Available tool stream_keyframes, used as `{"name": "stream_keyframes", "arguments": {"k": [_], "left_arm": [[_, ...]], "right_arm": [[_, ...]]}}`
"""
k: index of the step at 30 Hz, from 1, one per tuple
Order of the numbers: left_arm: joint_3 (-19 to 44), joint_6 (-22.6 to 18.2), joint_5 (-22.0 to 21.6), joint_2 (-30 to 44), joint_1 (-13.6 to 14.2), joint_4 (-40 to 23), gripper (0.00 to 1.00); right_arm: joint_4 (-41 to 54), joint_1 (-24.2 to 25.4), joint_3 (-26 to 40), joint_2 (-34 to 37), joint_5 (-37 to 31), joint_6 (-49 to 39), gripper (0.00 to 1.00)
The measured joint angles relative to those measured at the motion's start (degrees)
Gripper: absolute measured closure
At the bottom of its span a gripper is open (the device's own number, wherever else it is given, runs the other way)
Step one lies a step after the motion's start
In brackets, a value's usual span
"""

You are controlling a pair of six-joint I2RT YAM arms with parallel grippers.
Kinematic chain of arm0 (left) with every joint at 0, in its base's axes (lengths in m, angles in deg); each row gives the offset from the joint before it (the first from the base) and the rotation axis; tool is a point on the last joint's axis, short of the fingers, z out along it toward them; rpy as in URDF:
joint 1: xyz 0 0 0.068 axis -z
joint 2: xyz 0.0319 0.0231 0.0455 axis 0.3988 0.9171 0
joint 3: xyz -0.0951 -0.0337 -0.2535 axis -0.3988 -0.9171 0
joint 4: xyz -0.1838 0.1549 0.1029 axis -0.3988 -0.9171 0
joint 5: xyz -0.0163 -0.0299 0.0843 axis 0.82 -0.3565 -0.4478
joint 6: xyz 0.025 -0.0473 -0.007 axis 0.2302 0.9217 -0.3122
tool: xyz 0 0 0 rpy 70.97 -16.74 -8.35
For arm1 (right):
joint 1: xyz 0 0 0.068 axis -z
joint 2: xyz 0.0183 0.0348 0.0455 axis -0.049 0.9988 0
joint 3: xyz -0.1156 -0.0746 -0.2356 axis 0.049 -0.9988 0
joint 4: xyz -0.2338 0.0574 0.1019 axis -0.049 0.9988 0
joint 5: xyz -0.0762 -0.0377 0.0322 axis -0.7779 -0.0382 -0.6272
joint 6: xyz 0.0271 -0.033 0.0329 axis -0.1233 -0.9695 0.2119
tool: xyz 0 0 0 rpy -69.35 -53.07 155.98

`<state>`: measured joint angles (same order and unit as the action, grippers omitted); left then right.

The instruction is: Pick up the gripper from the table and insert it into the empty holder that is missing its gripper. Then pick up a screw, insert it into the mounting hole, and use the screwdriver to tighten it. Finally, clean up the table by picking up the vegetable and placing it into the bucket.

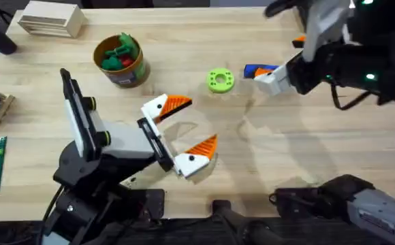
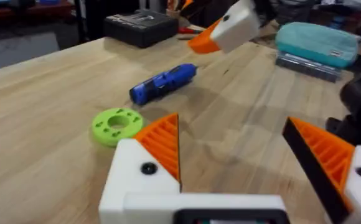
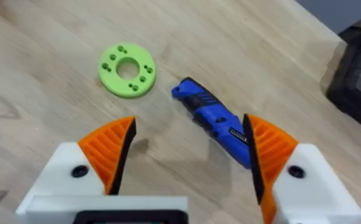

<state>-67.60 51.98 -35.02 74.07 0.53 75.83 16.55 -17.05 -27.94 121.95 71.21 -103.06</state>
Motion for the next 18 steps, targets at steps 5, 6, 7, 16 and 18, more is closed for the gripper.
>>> {"name": "stream_keyframes", "arguments": {"k": [5, 6, 7, 16, 18], "left_arm": [[7.2, -0.2, -8.3, 0.4, 0.0, -14.1, 0.014], [9.9, -0.3, -10.6, 1.0, 0.0, -17.5, 0.014], [12.9, -0.5, -13.1, 2.0, 0.0, -20.9, 0.014], [36.9, -1.3, -31.6, 25.6, 0.0, -47.6, 0.014], [40.4, -1.5, -33.4, 31.8, 0.0, -49.0, 0.014]], "right_arm": [[0.5, 0.0, 0.0, -3.0, 2.3, 3.6, 0.014], [0.5, 0.0, 0.0, -3.2, 2.8, 4.3, 0.013], [0.6, 0.0, 0.0, -3.3, 3.6, 4.7, 0.012], [0.7, 0.0, 0.0, -3.3, 9.0, 6.4, 0.013], [0.7, 0.0, 0.0, -3.3, 9.4, 6.4, 0.012]]}}
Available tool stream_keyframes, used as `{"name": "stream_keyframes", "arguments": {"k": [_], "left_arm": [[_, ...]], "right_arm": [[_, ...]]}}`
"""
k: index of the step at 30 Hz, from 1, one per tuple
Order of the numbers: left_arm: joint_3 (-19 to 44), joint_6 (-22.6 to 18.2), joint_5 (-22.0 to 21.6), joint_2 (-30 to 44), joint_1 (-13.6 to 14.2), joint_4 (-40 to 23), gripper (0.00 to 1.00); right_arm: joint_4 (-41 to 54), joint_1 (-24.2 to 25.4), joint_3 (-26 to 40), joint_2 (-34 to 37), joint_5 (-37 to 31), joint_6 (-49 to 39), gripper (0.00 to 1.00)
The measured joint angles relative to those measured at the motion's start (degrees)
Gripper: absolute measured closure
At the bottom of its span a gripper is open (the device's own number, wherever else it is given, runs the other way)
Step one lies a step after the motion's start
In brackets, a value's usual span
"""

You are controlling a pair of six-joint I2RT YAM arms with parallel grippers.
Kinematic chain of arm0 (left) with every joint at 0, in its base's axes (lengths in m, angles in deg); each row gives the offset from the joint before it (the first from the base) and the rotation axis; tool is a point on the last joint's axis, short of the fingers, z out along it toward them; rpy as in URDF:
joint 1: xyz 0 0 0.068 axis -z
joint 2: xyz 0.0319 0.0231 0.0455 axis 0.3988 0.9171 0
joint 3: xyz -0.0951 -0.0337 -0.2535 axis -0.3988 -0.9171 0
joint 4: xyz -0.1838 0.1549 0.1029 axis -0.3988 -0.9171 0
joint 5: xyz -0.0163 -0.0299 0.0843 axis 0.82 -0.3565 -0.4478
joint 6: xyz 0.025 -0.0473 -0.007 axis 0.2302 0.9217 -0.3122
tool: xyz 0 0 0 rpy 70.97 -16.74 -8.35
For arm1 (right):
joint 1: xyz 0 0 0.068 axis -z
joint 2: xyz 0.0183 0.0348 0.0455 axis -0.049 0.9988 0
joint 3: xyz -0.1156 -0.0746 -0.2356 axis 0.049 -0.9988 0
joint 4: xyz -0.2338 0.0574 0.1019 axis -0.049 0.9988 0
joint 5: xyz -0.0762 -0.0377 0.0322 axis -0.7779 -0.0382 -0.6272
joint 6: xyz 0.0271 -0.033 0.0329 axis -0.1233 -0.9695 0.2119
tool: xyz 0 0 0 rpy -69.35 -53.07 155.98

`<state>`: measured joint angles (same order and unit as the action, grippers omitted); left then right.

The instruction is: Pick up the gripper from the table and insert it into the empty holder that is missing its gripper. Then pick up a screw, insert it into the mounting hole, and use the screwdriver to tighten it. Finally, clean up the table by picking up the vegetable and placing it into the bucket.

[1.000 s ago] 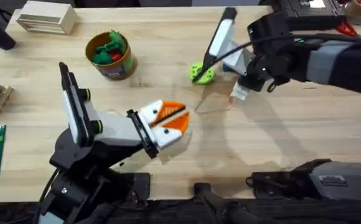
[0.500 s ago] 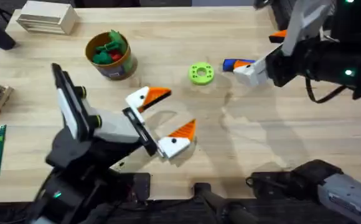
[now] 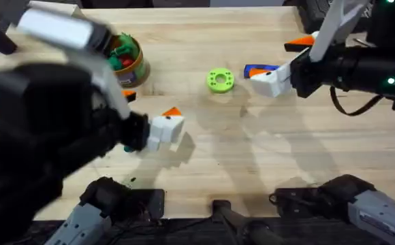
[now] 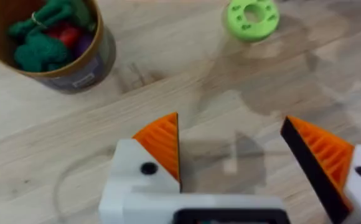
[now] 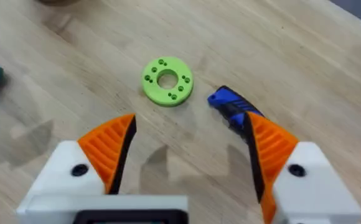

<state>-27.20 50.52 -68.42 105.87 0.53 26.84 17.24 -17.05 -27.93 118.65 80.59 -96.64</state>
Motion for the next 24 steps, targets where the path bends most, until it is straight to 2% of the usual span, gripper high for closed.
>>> {"name": "stream_keyframes", "arguments": {"k": [4, 5, 7, 12, 14, 15, 24], "left_arm": [[4.0, 0.0, -2.3, 8.1, 0.0, -4.2, 0.014], [4.5, -0.1, -4.4, 11.7, 0.0, -8.0, 0.014], [4.5, -0.1, -6.9, 13.5, 0.0, -11.0, 0.014], [4.5, -1.3, -15.8, 17.8, 0.0, -12.1, 0.014], [4.5, -1.4, -16.3, 21.5, -0.2, -12.2, 0.014], [4.5, -1.4, -15.9, 26.4, -1.1, -12.2, 0.013], [4.5, -1.5, -15.8, 35.9, -3.5, -12.2, 0.014]], "right_arm": [[0.5, 0.0, 0.0, 0.0, 0.4, 0.3, 0.012], [1.4, 0.0, 0.0, 0.0, 0.6, 0.4, 0.012], [1.4, 0.0, 0.0, 0.0, 0.6, 0.4, 0.012], [1.4, 0.0, 0.0, 0.0, 0.6, 0.4, 0.012], [1.4, 0.0, 0.0, 0.0, 0.6, 0.4, 0.012], [1.4, 0.0, 0.0, 0.0, 0.6, 0.4, 0.012], [1.4, 0.0, 0.0, 0.0, 0.6, 0.4, 0.012]]}}
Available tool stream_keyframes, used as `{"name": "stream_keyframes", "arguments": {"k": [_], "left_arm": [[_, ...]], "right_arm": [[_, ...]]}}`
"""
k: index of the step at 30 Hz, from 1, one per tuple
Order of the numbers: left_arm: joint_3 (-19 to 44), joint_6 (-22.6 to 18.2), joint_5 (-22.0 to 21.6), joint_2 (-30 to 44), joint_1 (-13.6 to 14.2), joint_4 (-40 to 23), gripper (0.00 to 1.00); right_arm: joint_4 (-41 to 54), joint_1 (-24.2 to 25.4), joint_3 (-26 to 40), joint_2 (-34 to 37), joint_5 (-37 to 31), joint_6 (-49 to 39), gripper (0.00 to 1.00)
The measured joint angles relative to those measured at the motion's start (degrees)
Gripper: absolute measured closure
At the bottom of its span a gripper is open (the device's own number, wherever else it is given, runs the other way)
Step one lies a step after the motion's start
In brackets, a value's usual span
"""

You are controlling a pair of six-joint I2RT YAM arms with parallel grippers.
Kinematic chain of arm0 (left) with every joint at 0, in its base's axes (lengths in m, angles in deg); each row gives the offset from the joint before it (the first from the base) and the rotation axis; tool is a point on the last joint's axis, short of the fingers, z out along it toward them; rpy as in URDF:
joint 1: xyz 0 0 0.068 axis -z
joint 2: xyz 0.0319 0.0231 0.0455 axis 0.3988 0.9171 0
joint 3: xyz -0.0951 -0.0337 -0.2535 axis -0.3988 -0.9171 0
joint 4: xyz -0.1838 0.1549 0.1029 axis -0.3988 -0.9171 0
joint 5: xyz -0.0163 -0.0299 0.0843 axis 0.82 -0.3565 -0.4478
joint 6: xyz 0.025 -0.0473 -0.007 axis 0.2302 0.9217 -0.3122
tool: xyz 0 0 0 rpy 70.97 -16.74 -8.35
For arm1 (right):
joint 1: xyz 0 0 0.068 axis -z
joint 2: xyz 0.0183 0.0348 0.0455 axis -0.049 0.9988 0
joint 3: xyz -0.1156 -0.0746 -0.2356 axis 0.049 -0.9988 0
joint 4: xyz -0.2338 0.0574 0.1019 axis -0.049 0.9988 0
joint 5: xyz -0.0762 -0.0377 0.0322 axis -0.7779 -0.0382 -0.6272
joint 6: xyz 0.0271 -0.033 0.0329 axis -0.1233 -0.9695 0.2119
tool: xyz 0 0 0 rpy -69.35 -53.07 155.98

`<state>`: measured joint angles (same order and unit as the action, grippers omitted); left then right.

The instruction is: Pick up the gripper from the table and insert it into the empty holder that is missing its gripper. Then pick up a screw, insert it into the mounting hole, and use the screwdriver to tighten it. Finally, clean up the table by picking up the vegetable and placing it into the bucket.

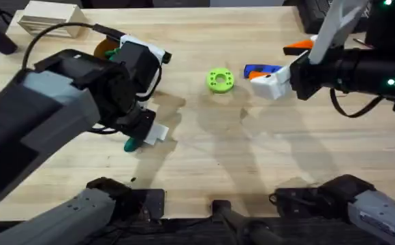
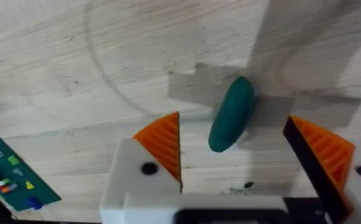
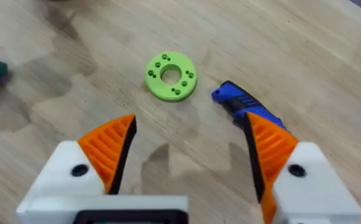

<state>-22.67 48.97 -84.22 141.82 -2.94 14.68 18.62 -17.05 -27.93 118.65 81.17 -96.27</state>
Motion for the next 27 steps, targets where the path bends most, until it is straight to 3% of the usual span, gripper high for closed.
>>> {"name": "stream_keyframes", "arguments": {"k": [11, 16, 17, 18, 19, 20, 22, 27], "left_arm": [[0.0, -0.1, 2.7, 7.4, -5.2, 0.2, 0.008], [0.0, -0.2, 3.4, 12.0, -5.7, 0.3, 0.020], [0.0, -0.4, 4.0, 14.5, -5.7, 0.6, 0.100], [0.0, -0.8, 4.6, 14.7, -5.7, 0.6, 0.539], [0.0, -0.8, 4.6, 14.7, -5.8, 0.7, 0.669], [0.1, -1.0, 4.5, 14.4, -5.8, 1.1, 0.886], [0.1, -1.1, 4.5, 13.5, -5.8, 1.1, 0.974], [0.9, -1.1, 4.6, 6.7, -5.8, -0.9, 0.971]], "right_arm": [[0.0, 0.0, 0.0, 0.0, 0.0, 0.0, 0.012], [0.0, 0.0, 0.0, 0.0, 0.0, 0.0, 0.012], [0.0, 0.0, 0.0, 0.0, 0.0, 0.0, 0.012], [0.0, 0.0, 0.0, 0.0, 0.0, 0.0, 0.012], [0.0, 0.0, 0.0, 0.0, 0.0, 0.0, 0.012], [0.0, 0.0, 0.0, 0.0, 0.0, -0.2, 0.012], [0.0, 0.0, 0.0, 0.1, 0.0, -0.5, 0.012], [-0.1, 0.0, 0.0, 1.9, 0.0, -0.8, 0.012]]}}
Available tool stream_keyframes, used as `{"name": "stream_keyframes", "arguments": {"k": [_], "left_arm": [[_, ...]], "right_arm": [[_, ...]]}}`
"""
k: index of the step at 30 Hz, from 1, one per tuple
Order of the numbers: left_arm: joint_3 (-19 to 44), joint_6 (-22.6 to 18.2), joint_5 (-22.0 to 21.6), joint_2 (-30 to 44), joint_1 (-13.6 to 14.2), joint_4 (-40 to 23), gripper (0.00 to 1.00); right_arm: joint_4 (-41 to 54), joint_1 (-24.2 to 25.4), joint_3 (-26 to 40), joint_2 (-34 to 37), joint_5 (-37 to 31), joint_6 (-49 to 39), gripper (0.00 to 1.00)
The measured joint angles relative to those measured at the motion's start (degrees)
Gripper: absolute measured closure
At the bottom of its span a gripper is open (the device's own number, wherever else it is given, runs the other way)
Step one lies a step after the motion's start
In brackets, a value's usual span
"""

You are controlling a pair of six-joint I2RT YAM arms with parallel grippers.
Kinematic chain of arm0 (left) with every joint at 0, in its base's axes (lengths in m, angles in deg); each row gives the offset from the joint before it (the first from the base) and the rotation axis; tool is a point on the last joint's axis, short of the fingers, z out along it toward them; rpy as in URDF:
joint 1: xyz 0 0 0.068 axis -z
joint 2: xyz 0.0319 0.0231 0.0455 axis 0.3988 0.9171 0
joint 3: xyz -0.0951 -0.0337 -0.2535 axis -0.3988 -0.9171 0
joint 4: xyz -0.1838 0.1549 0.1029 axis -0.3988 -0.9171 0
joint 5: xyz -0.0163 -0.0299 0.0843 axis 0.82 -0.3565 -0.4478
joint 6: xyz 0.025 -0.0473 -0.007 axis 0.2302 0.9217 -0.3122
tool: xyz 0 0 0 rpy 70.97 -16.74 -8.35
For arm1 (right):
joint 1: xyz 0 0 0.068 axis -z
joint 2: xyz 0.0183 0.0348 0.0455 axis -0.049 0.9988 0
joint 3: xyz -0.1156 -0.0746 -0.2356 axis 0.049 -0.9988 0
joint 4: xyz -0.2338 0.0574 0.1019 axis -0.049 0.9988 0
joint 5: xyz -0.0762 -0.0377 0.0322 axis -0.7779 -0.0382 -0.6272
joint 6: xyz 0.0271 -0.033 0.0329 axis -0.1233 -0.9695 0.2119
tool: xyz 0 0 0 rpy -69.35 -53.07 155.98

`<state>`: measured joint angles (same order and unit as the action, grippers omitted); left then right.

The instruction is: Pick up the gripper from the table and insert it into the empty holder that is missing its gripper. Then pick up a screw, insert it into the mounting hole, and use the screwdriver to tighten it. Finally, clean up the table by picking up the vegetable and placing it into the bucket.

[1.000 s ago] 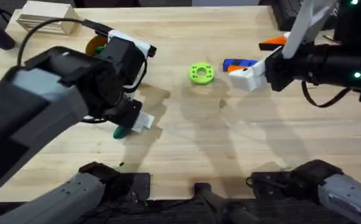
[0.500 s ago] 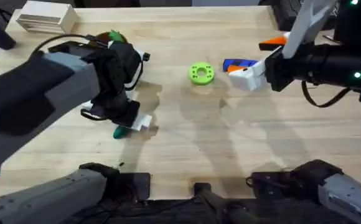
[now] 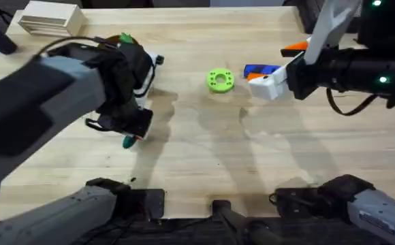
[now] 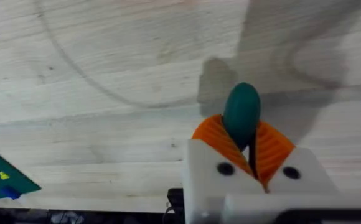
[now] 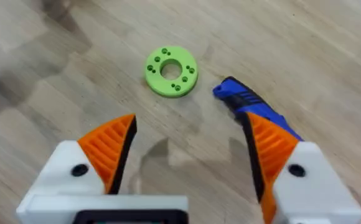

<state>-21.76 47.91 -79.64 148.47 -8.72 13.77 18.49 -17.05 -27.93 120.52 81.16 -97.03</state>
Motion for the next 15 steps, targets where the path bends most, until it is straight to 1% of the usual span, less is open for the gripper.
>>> {"name": "stream_keyframes", "arguments": {"k": [4, 8, 9, 10, 12, 15], "left_arm": [[3.9, 0.0, 0.0, -4.0, 0.0, -3.0, 0.971], [9.9, 0.0, 0.0, -5.6, 0.0, -2.5, 0.971], [14.5, -0.3, -0.4, -5.8, 0.0, 2.2, 0.971], [15.4, -0.7, -0.6, -5.8, -0.1, 4.6, 0.971], [16.7, -2.0, -1.3, -5.8, -0.6, 11.4, 0.971], [17.1, -3.1, -1.8, -5.7, -2.5, 19.7, 0.971]], "right_arm": [[0.0, 0.0, 0.0, 1.1, 0.0, 0.0, 0.012], [-0.3, 0.0, 0.0, 1.2, 0.0, 0.0, 0.013], [-0.3, 0.0, 0.0, 1.2, 0.0, -0.2, 0.013], [-0.3, 0.0, 0.0, 1.2, 0.0, -0.2, 0.013], [-0.3, 0.0, 0.0, 1.2, 0.0, -0.2, 0.012], [-0.3, 0.0, 0.0, 1.2, 0.0, -0.2, 0.012]]}}
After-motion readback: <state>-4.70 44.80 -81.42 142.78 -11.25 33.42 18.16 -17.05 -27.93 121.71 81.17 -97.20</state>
